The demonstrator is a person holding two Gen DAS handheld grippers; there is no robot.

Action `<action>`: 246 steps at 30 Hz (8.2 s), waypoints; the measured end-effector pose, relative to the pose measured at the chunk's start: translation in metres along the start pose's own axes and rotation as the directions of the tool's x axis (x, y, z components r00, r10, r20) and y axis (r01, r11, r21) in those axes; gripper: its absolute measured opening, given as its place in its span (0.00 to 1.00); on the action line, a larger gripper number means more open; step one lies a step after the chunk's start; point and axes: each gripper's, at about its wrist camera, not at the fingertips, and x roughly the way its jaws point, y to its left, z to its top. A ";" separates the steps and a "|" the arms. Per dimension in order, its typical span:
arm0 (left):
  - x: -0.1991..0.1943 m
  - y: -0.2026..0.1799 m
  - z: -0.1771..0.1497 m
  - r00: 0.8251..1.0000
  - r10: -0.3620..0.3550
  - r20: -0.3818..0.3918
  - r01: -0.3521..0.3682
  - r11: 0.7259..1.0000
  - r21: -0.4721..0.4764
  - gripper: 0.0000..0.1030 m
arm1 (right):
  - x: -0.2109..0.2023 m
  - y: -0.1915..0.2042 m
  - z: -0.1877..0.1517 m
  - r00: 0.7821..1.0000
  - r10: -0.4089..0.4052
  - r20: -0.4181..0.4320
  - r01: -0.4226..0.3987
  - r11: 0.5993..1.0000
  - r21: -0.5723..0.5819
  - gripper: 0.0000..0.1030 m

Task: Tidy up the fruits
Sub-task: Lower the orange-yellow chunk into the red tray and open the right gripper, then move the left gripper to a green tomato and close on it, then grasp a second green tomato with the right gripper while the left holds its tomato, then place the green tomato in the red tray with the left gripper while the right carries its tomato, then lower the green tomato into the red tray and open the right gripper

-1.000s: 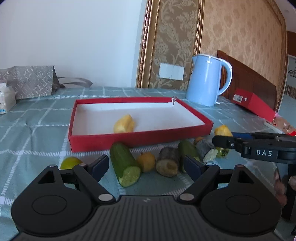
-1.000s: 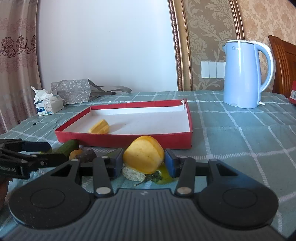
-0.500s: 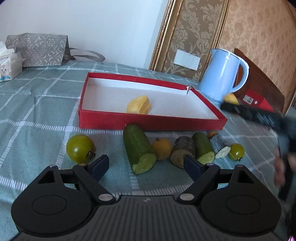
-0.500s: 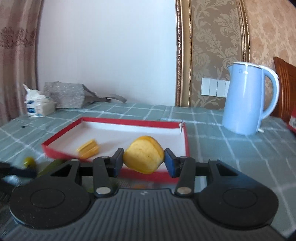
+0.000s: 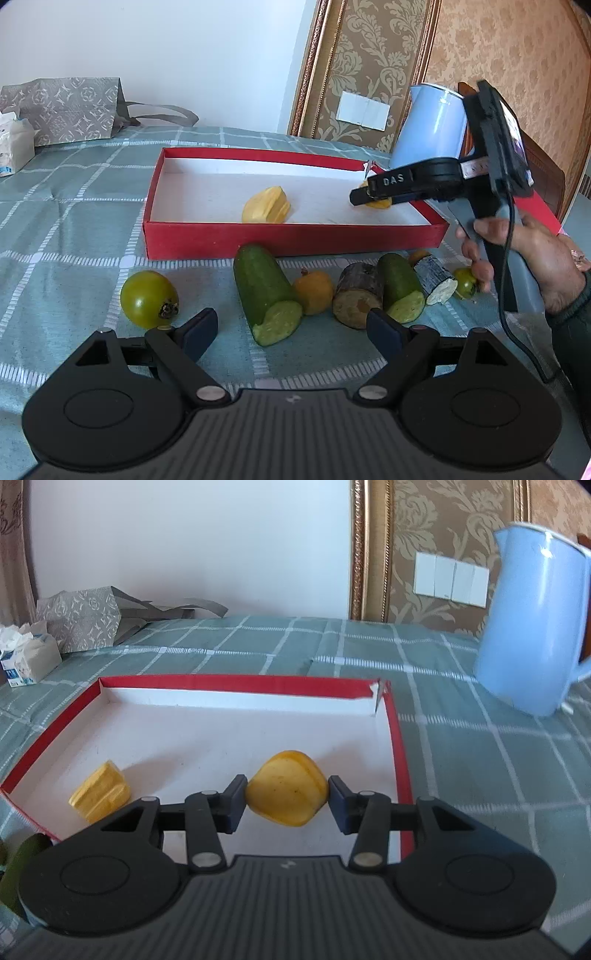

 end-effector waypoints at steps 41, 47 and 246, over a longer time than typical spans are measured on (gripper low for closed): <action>-0.022 0.045 0.003 0.976 0.207 0.064 -0.207 0.978 0.000 0.87 | -0.123 -0.033 -0.111 0.981 -0.051 0.187 0.016 0.983 0.185 1.00; -0.019 0.036 0.005 0.967 0.240 0.087 -0.242 0.970 0.025 0.87 | -0.120 -0.031 -0.111 0.986 -0.040 0.165 0.010 0.983 0.181 1.00; -0.009 0.023 0.014 0.991 0.088 0.100 -0.087 0.996 -0.014 0.83 | -0.106 -0.048 -0.094 0.970 -0.180 0.161 0.138 0.960 0.244 1.00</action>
